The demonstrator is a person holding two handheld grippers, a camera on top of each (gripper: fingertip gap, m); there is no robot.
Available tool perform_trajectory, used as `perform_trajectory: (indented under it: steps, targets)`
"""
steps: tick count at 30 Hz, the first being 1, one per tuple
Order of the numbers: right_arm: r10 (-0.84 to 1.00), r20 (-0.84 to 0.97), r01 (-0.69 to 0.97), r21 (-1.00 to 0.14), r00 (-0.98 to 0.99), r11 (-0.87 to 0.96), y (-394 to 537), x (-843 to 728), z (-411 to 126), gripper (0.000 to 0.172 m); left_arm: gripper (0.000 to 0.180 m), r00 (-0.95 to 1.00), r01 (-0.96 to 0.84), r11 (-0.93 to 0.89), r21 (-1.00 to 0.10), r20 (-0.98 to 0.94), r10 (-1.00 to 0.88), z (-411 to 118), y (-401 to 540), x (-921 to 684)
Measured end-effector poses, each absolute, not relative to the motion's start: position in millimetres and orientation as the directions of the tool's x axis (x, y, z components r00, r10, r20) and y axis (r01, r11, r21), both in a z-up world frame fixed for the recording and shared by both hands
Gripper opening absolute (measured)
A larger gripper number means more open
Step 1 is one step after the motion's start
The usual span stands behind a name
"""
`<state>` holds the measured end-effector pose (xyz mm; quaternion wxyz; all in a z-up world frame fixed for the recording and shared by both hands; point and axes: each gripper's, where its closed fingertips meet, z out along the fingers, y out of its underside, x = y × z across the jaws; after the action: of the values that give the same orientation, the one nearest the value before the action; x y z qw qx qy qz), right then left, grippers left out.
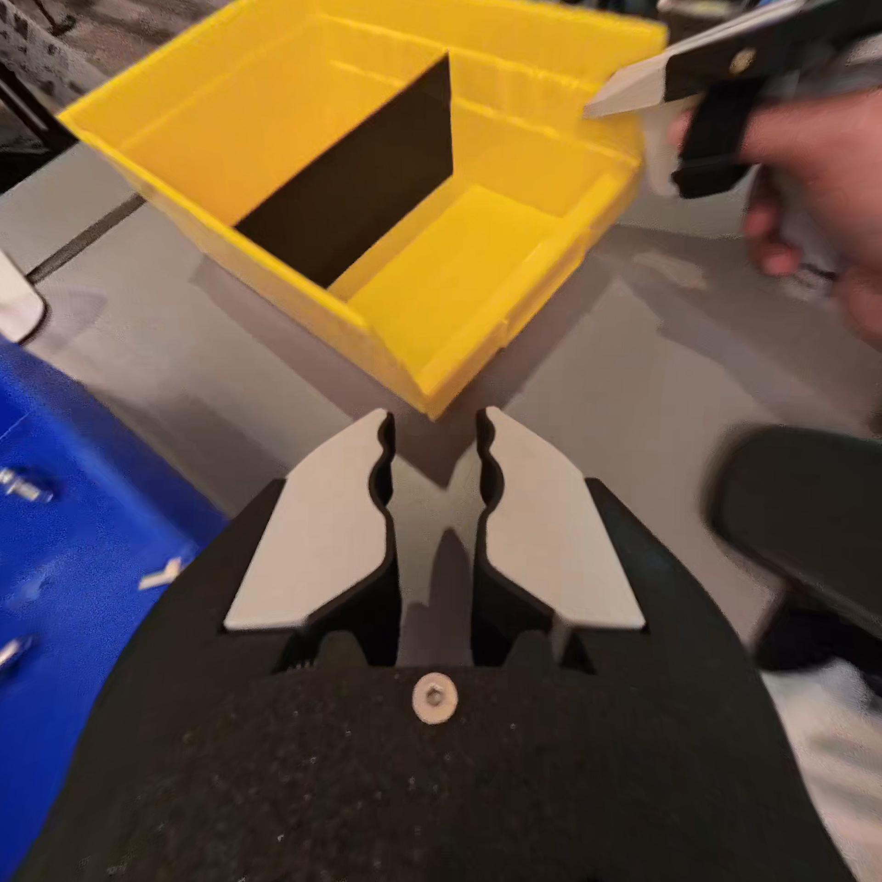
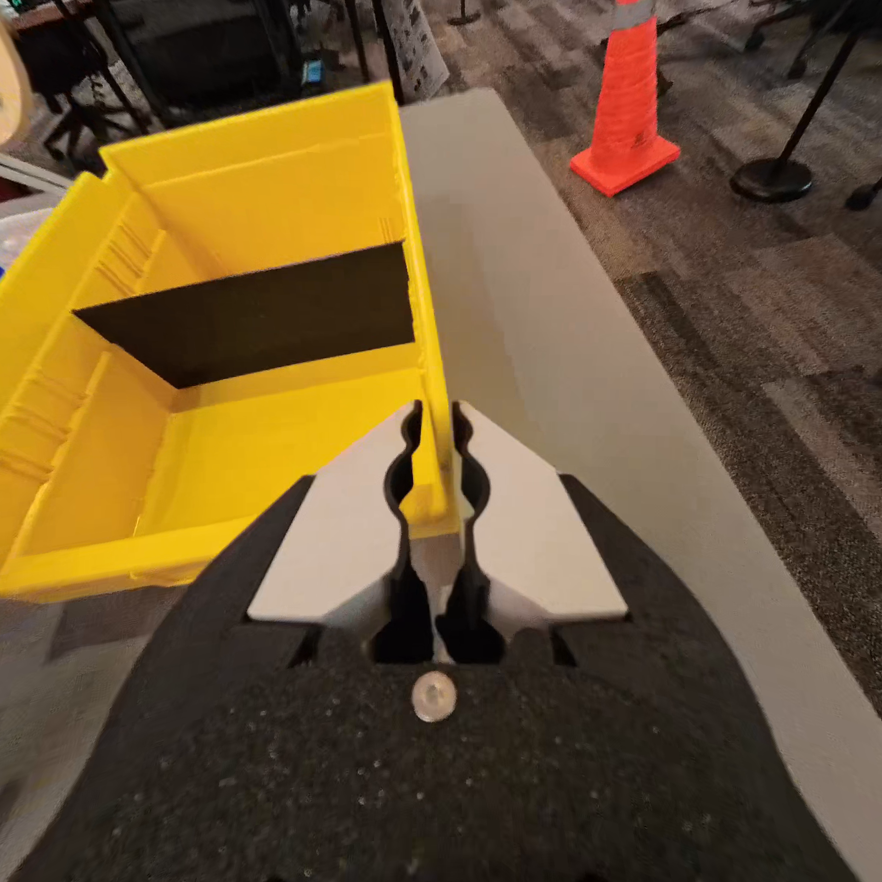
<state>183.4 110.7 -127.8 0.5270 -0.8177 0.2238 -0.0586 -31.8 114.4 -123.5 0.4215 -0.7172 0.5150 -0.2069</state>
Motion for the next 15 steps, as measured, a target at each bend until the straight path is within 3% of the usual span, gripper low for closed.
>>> perform_trajectory:
  steps: [4,7,10,12,15]
  targets:
    - [-0.413,0.001,-0.097,-0.972,0.911,-0.216,106,143,-64,0.030,0.032,0.476,-0.371,-0.152,-0.916,-0.047,-0.878,-69,117,-127]
    - [-0.097,0.019,-0.005,-0.971,0.995,-0.240,140,22,-51,0.042,0.032,0.681,-0.287,-0.156,-0.945,-0.087,-0.727,-58,168,-222]
    - [0.138,-0.003,0.037,-0.959,0.990,-0.281,168,-96,-74,0.051,0.051,0.842,-0.327,-0.166,-0.930,-0.208,-0.497,-72,216,-304]
    - [0.138,0.050,0.094,-0.936,0.989,-0.338,184,-130,-98,0.057,0.059,0.860,-0.323,-0.243,-0.915,-0.176,-0.479,-96,230,-320]
    - [-0.076,0.196,0.150,-0.904,0.978,-0.400,208,-120,-128,0.057,0.052,0.847,-0.282,-0.376,-0.883,-0.044,-0.531,-135,238,-311]
